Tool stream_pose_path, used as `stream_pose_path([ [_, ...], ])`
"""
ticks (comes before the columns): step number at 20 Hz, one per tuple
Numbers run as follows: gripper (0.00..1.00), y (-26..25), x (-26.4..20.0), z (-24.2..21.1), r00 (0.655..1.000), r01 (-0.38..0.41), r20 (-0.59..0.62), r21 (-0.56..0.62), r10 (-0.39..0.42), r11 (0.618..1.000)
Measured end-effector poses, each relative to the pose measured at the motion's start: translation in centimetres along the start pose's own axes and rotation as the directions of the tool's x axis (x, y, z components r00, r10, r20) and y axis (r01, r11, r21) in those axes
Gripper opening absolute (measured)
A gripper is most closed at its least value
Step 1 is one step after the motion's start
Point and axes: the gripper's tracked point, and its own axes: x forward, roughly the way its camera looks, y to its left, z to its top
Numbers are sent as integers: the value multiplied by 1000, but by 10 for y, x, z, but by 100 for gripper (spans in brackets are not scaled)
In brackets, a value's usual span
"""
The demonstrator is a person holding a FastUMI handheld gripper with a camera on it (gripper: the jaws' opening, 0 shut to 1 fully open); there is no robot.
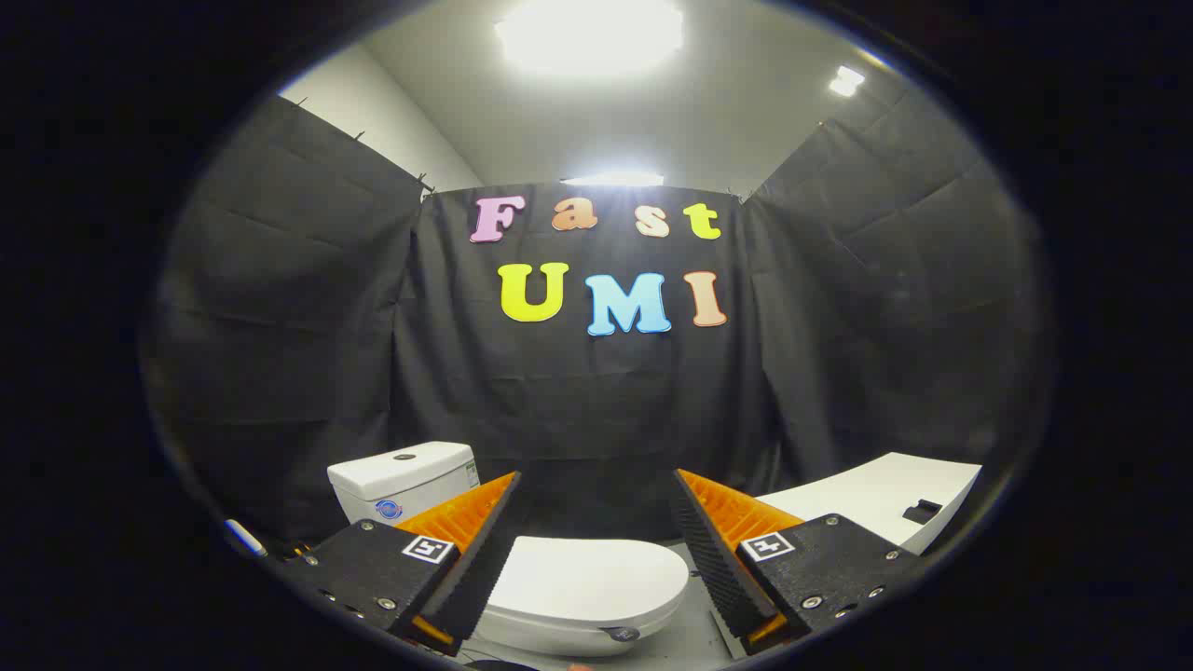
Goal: Open the toilet lid.
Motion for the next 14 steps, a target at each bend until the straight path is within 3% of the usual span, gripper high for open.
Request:
stream_pose_path([
  [14,96,-16,-1,-3,1000,26,-1,6,-26,1000],
])
